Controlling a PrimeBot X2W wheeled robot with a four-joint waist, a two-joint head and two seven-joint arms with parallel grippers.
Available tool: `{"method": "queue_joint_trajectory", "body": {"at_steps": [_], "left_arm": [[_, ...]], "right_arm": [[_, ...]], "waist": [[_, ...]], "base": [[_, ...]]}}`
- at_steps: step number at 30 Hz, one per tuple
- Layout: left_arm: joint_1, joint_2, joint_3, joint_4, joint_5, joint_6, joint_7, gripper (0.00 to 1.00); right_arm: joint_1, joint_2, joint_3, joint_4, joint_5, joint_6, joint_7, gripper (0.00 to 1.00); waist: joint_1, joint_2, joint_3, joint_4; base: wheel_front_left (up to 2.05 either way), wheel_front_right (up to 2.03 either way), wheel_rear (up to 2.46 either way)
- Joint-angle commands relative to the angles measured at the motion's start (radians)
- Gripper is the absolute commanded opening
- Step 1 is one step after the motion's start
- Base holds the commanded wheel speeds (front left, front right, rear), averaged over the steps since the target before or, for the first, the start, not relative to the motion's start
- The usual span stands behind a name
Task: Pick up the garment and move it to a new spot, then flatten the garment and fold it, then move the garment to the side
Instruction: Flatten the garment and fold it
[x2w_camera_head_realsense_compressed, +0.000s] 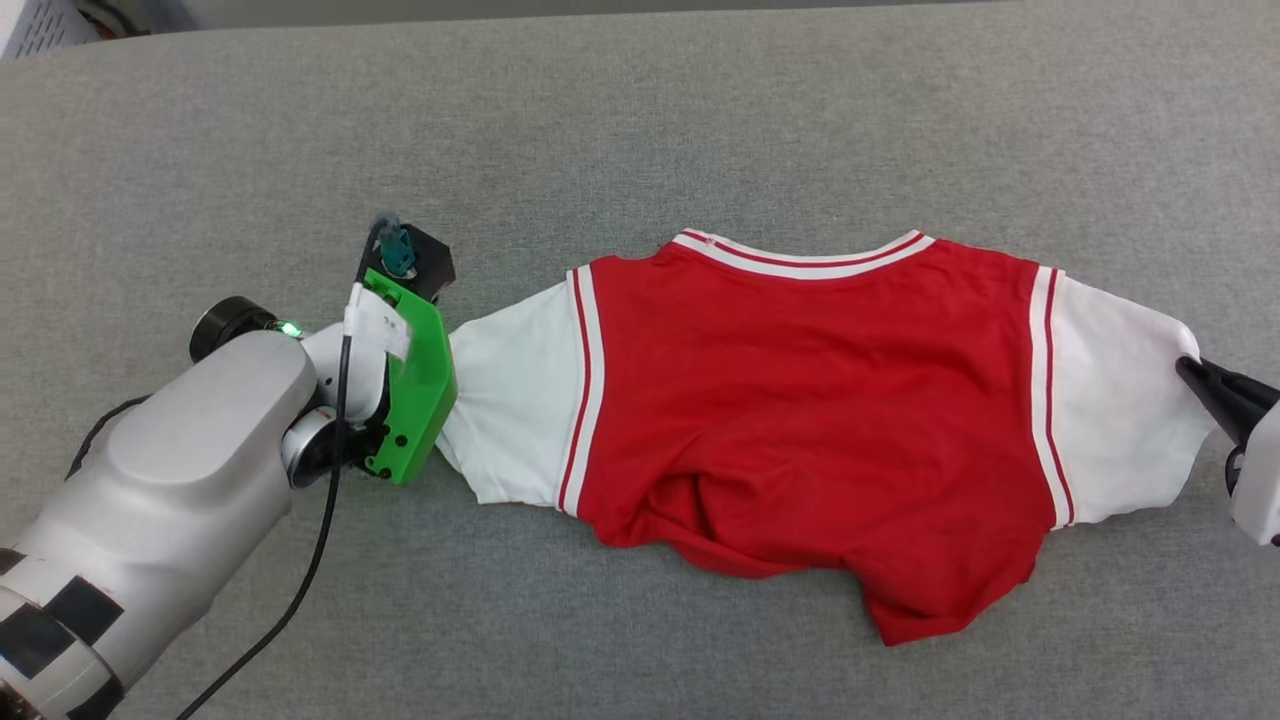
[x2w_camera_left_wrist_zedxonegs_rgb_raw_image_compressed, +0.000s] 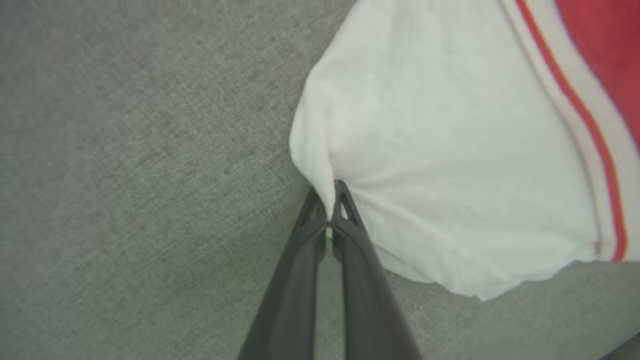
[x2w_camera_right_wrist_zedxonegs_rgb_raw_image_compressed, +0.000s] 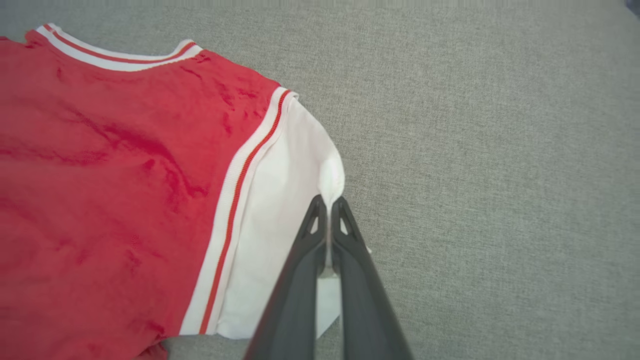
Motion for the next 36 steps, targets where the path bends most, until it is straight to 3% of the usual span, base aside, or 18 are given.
{"method": "queue_joint_trajectory", "body": {"at_steps": [1, 8, 14, 27, 30, 36], "left_arm": [[-0.003, -0.002, -0.015, 0.01, -0.008, -0.003, -0.04, 0.0], [-0.061, 0.04, -0.016, -0.011, 0.035, -0.003, -0.269, 0.0], [-0.118, 0.084, 0.016, -0.086, 0.057, -0.003, -0.395, 0.0], [-0.264, 0.114, 0.097, -0.244, 0.114, 0.05, -0.483, 0.0], [-0.31, 0.104, 0.108, -0.251, 0.129, 0.054, -0.486, 0.0], [-0.482, 0.04, 0.147, -0.179, 0.15, 0.033, -0.502, 0.0]], "right_arm": [[-0.023, -0.005, 0.005, 0.005, 0.005, -0.001, -0.015, 0.0], [-0.044, -0.05, 0.006, 0.015, 0.002, -0.001, -0.067, 0.0], [-0.068, -0.097, -0.022, -0.01, -0.001, -0.001, -0.112, 0.0], [-0.233, -0.171, -0.053, -0.078, -0.007, -0.001, -0.137, 0.0], [-0.294, -0.18, -0.041, -0.081, -0.008, -0.001, -0.135, 0.0], [-0.564, -0.168, 0.063, -0.019, 0.004, -0.001, -0.115, 0.0]], "waist": [[0.0, -0.0001, -0.03, 0.013], [0.0, -0.0001, -0.123, 0.037], [0.0, -0.0001, -0.186, 0.061], [0.0, -0.0001, -0.225, 0.084], [0.0, -0.0001, -0.208, 0.084], [0.0, -0.0001, -0.085, 0.062]], "base": [[0.0, 0.0, 0.0], [0.0, 0.0, 0.0], [0.0, 0.0, 0.0], [0.0, 0.0, 0.0], [0.0, 0.0, 0.0], [0.0, 0.0, 0.0]]}}
